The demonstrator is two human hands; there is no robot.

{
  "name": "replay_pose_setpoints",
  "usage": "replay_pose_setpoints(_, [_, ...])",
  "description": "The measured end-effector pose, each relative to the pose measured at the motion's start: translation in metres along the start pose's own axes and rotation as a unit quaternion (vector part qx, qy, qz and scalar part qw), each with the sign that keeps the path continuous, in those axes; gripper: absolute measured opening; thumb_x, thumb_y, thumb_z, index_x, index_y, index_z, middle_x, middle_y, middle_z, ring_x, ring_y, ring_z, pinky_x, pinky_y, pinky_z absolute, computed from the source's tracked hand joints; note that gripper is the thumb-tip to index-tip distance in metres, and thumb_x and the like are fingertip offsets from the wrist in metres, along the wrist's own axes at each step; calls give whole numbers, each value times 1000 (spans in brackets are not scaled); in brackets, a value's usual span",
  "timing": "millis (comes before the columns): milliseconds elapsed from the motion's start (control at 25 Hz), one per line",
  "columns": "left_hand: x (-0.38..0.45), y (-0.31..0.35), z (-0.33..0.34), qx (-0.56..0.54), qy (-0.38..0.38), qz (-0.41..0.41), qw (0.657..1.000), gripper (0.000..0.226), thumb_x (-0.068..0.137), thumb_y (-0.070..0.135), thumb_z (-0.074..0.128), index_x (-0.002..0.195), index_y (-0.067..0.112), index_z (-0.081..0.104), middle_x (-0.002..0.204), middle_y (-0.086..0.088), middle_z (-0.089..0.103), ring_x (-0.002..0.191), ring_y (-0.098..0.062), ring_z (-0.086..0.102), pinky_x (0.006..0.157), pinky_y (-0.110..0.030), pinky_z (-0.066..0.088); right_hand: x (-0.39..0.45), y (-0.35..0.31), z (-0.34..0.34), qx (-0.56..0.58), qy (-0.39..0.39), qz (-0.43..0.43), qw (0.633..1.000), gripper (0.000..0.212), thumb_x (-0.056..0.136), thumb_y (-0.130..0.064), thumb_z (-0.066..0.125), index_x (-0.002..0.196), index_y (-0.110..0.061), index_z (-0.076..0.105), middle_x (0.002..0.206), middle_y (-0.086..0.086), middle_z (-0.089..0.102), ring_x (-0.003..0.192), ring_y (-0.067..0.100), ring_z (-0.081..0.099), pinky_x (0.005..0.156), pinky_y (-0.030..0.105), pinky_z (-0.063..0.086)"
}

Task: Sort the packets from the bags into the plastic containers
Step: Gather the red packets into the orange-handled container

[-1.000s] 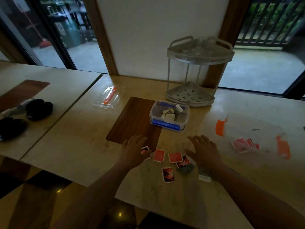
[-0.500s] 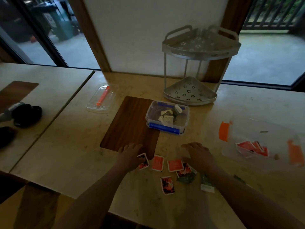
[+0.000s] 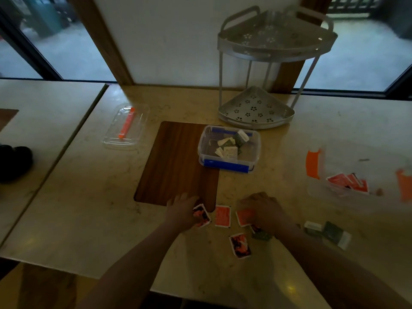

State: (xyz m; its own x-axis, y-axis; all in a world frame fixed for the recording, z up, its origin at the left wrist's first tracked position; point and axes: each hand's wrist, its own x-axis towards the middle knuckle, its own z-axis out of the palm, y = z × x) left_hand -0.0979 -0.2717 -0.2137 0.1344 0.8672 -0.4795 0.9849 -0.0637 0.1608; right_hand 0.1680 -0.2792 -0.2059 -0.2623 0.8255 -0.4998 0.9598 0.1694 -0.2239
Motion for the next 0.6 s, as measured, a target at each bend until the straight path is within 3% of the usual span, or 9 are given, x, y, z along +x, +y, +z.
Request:
replay_pose_setpoints(200, [0, -1, 7, 9, 12, 11, 1000, 65, 81, 52, 64, 139, 33, 40, 139, -1, 43, 130, -24, 40, 105, -45, 29, -2, -12, 6, -47, 23, 5, 999, 47, 91, -40, 51, 136, -32, 44, 140, 0, 45, 128, 23, 35, 102, 40, 34])
replay_pose_setpoints(360, [3, 2, 9, 10, 11, 18, 1000, 60, 81, 50, 65, 133, 31, 43, 133, 0, 49, 126, -24, 44, 102, -44, 31, -8, -18, 6, -85, 9, 11, 996, 66, 81, -29, 68, 140, -24, 38, 139, 4, 40, 128, 28, 35, 104, 42, 35])
replay_pose_setpoints(600, [8, 4, 9, -22, -1, 64, 998, 37, 88, 35, 60, 122, 26, 51, 124, -2, 50, 119, -25, 47, 96, -41, 39, -8, -22, 7, -72, 23, 29, 997, 46, 81, -30, 67, 125, -29, 52, 127, 1, 48, 118, 24, 41, 95, 40, 38])
